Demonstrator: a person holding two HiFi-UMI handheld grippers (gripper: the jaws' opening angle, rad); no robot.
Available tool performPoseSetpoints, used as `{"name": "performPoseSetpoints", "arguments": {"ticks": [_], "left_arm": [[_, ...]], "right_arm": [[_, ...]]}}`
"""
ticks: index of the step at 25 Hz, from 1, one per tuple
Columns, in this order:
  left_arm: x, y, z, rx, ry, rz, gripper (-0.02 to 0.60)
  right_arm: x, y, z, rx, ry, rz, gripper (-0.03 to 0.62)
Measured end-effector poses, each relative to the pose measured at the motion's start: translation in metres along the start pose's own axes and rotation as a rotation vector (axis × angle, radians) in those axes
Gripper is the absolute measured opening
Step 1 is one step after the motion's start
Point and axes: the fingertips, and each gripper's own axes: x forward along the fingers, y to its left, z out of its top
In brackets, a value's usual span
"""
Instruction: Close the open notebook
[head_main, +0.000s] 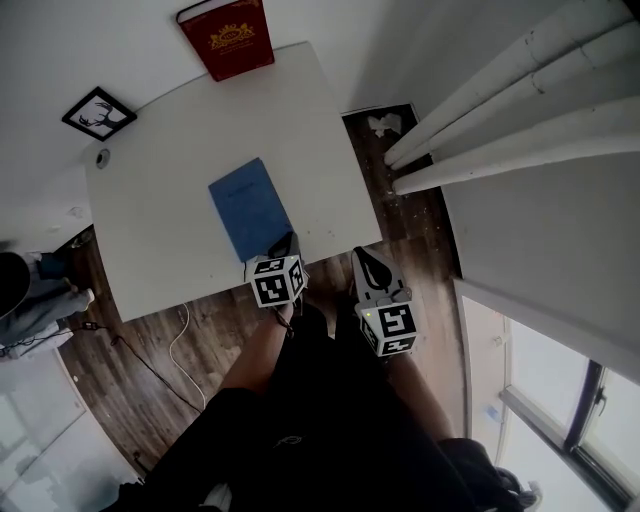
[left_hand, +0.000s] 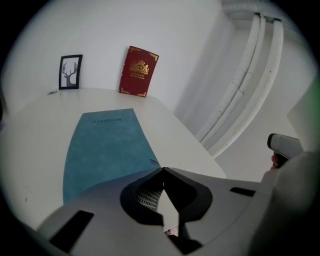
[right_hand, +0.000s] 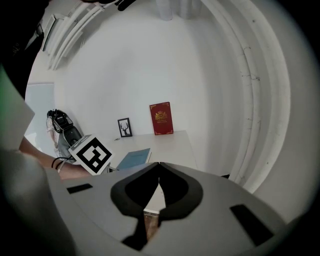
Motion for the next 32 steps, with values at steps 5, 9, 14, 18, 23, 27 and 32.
{"name": "performPoseSetpoints", "arguments": {"ticks": [5, 9, 14, 18, 23, 27, 32], "left_arm": [[0.006, 0.002, -0.005, 0.031, 0.026, 0.006, 0.003], [0.009, 0.002, -0.006, 0.028, 0.031, 0.010, 0.003], [0.010, 0.002, -0.006, 0.063, 0.034, -0.003, 0.003], [0.000, -0.004, 0.000, 0.101, -0.001, 0.016, 0.003], [-0.032, -0.014, 0.015, 0.167, -0.070, 0.076, 0.003], [-0.034, -0.026, 0.011, 0.227, -0.044, 0.066, 0.003], [-0.051, -0.065, 0.033, 0.227, -0.163, 0.027, 0.002]], "right_arm": [[-0.005, -0.008, -0.008, 0.023, 0.008, -0.006, 0.021], [-0.009, -0.012, -0.012, 0.030, 0.006, -0.006, 0.021], [-0.010, -0.016, -0.014, 0.034, 0.001, 0.002, 0.021], [-0.010, -0.016, -0.010, 0.019, -0.006, 0.031, 0.021], [-0.006, -0.013, 0.004, 0.022, -0.050, 0.069, 0.021], [-0.004, -0.006, 0.017, 0.006, -0.068, 0.114, 0.023], [-0.005, -0.004, 0.036, -0.029, -0.099, 0.155, 0.021]]}}
